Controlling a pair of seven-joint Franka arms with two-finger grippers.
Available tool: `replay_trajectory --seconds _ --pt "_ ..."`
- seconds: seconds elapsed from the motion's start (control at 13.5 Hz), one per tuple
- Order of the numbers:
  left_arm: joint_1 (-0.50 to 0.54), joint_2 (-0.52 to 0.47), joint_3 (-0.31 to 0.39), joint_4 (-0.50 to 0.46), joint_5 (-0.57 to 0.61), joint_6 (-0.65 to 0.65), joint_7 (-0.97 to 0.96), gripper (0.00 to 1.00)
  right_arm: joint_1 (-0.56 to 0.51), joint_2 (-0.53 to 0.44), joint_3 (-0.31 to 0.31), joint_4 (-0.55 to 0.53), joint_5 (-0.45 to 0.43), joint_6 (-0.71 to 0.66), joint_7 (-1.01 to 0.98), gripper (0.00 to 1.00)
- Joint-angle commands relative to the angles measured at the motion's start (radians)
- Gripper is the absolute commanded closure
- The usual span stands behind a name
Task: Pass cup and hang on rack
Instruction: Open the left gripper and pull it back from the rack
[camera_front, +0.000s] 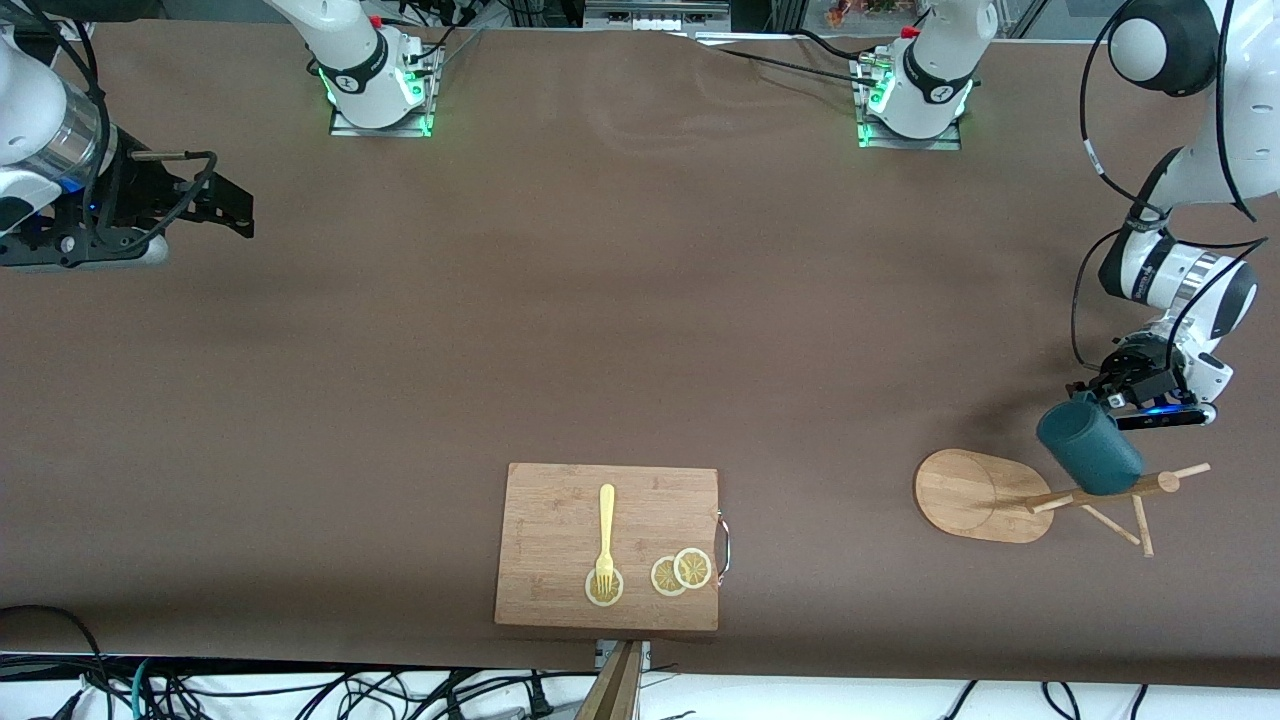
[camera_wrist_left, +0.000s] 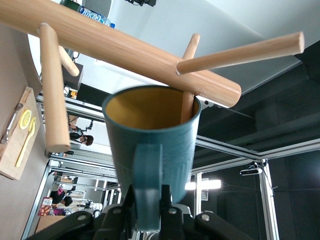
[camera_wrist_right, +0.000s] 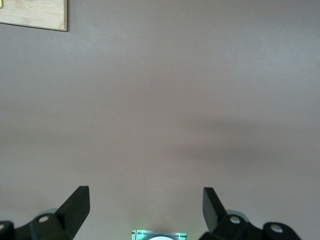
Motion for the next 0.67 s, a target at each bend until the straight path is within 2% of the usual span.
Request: replay_trajectory --seconds 0.0,0.15,0.3,0.44,0.59 --pt "0.009 0.015 -0.007 0.028 -0.021 -0.037 -0.005 0.00 -0.011 0.009 0.008 0.022 -0.008 -0.013 -0.008 0.00" --pt "0.007 0.008 -0.006 0.032 0.009 -0.053 -0.005 0.00 -0.011 0.009 0.008 0.022 -0.008 -0.013 -0.008 0.00" --pt "0.007 -0.020 0.011 0.034 0.100 -0.063 -0.002 0.00 -0.011 0.009 0.008 0.022 -0.008 -0.013 -0.008 0.00" --pt "0.003 -0.056 0.051 0.054 0.297 -0.075 -0.002 0.00 -0.011 0.009 0.008 0.022 -0.008 -0.013 -0.008 0.00" --pt "0.003 -0.096 0.051 0.084 0.467 -0.081 -0.003 0.00 -0.011 0.009 0.008 0.022 -0.008 -0.013 -0.008 0.00"
